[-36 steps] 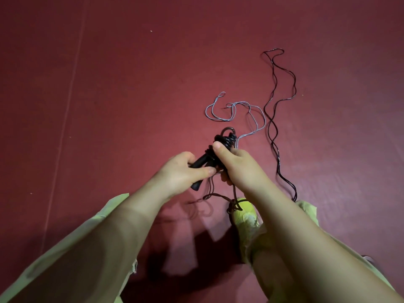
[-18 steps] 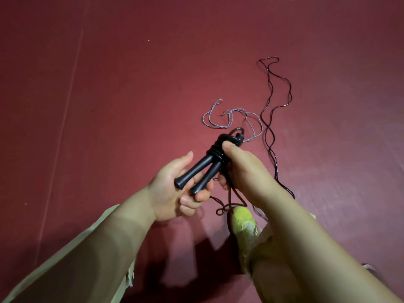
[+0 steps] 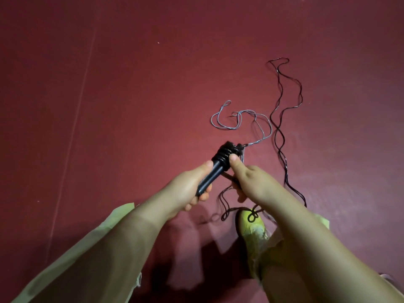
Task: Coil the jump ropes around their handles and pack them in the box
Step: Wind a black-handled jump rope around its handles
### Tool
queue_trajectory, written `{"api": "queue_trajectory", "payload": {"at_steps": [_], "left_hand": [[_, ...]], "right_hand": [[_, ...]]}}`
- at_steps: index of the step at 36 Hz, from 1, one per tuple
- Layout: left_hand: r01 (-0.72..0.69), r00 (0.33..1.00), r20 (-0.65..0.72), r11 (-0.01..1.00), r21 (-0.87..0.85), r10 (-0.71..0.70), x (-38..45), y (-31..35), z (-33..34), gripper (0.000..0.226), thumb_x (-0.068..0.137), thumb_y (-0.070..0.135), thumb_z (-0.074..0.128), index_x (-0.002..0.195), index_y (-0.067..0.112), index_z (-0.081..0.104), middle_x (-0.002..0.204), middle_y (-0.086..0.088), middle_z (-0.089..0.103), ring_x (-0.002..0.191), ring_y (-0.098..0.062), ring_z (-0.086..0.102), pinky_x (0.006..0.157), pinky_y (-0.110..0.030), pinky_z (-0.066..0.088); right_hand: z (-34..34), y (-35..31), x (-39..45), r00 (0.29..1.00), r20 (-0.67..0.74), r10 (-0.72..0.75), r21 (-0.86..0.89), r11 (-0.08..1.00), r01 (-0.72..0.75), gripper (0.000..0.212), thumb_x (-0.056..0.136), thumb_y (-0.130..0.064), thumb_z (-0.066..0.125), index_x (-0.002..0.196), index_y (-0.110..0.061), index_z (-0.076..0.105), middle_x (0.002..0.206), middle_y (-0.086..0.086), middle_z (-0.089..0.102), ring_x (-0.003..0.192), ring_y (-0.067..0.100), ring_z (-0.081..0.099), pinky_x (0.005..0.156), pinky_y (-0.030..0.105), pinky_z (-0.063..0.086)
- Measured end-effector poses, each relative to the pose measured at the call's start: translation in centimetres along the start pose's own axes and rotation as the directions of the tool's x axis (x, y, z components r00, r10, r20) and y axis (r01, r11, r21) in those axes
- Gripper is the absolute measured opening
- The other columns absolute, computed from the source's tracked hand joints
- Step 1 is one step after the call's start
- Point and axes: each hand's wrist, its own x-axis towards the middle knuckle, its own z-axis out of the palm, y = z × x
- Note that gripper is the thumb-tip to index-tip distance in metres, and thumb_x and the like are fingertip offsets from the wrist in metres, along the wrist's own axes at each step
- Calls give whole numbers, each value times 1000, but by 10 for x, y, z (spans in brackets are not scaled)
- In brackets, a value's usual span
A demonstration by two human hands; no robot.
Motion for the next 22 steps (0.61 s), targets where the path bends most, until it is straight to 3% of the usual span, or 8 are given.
{"api": "queue_trajectory", "payload": {"at_steps": [2, 6, 9, 16, 22], "left_hand": [[-61, 995, -78, 993, 105, 70, 4, -1, -2, 50, 90, 62, 40, 68, 20, 55, 50, 8, 50, 41, -10, 35, 47, -26, 27], [-138, 953, -216, 941, 308, 210, 8, -1, -4, 60, 81, 68, 45, 68, 10, 54, 60, 0, 50, 58, -21, 45, 62, -33, 36], [-149, 921, -269, 894, 422, 281, 6, 0, -6, 49, 86, 59, 51, 71, 13, 51, 63, 3, 47, 63, -21, 43, 60, -34, 32], [-210, 914, -243, 891, 402, 325, 5, 0, -5, 38, 75, 51, 70, 74, 20, 49, 62, 2, 55, 56, -18, 49, 56, -31, 36], [-214, 932, -186, 885, 413, 312, 4, 1, -8, 41, 75, 52, 70, 68, 20, 45, 56, 8, 48, 52, -13, 42, 53, -29, 30]], "right_hand": [[1, 2, 1, 1000, -21, -18, -7, 1000, 18, 72, 94, -64, 24, 59, -12, 58, 58, 6, 60, 68, 30, 64, 76, 38, 48], [3, 0, -1, 1000, 8, -10, 114, 993, 9, 75, 94, -65, 19, 72, -9, 64, 55, 0, 52, 48, 19, 49, 53, 28, 42], [5, -1, 0, 999, 43, 1, 177, 984, -9, 77, 93, -69, 16, 80, -10, 65, 57, -4, 49, 44, 11, 41, 48, 26, 33], [8, -2, 2, 999, 33, 17, 286, 958, -26, 64, 93, -69, 23, 67, -19, 53, 51, -9, 37, 44, 11, 27, 47, 28, 22], [8, 0, 5, 1000, -24, -9, 269, 963, 16, 62, 94, -65, 28, 73, -17, 60, 43, -12, 37, 41, 7, 29, 51, 28, 23]]}}
